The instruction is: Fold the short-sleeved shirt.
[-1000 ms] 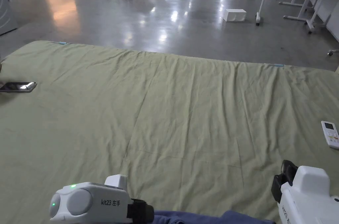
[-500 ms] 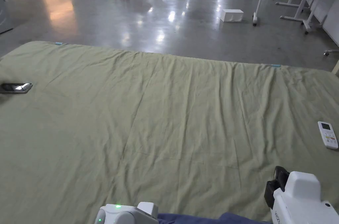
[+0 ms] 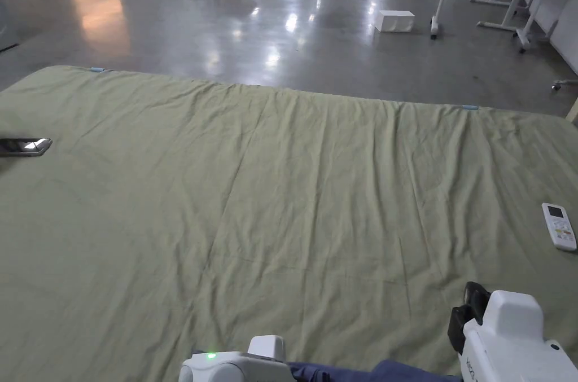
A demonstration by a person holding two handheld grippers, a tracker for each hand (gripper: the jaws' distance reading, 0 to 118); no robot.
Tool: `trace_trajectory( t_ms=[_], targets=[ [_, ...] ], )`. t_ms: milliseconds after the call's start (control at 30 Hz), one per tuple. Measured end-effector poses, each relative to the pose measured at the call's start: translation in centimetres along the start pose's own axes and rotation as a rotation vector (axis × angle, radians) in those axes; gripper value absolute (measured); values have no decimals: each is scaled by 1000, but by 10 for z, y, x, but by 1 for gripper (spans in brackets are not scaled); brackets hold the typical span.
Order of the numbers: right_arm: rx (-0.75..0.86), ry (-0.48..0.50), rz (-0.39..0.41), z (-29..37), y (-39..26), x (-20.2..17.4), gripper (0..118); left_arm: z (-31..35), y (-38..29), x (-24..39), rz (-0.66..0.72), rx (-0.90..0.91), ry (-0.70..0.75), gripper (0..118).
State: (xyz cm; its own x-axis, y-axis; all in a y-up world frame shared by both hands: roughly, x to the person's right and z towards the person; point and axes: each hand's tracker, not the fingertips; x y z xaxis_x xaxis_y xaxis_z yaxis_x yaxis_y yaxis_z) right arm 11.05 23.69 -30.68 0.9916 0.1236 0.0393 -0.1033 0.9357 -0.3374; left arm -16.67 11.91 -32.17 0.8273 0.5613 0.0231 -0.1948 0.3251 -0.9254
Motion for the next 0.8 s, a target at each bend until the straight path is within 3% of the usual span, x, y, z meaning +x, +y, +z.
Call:
trace_trajectory(
  t_ms=[267, 300, 367, 433, 633, 700, 800],
  targets=[
    [-1, 11, 2, 1, 2, -2, 0, 24, 9, -1, -25, 27, -8, 19],
    [2, 12, 4, 2, 3, -2, 0, 35, 12, -3, -28, 42, -15, 26],
    [5, 13, 8, 2, 5, -1, 0, 56, 20, -10, -22, 79, -32, 54],
    [8, 12, 7, 3, 7, 0, 0, 83, 28, -23, -18, 126, -53, 67],
    [9, 13, 10, 3, 9, 0, 0, 137, 38, -92, 11, 182, -8, 81],
    [9, 15, 10, 3, 9, -1, 0, 145, 32, -121, 32, 149, 38, 82],
    [6, 18, 9, 3, 9, -3, 0, 140, 23, -157, 75, 129, -2, 83]
  ],
)
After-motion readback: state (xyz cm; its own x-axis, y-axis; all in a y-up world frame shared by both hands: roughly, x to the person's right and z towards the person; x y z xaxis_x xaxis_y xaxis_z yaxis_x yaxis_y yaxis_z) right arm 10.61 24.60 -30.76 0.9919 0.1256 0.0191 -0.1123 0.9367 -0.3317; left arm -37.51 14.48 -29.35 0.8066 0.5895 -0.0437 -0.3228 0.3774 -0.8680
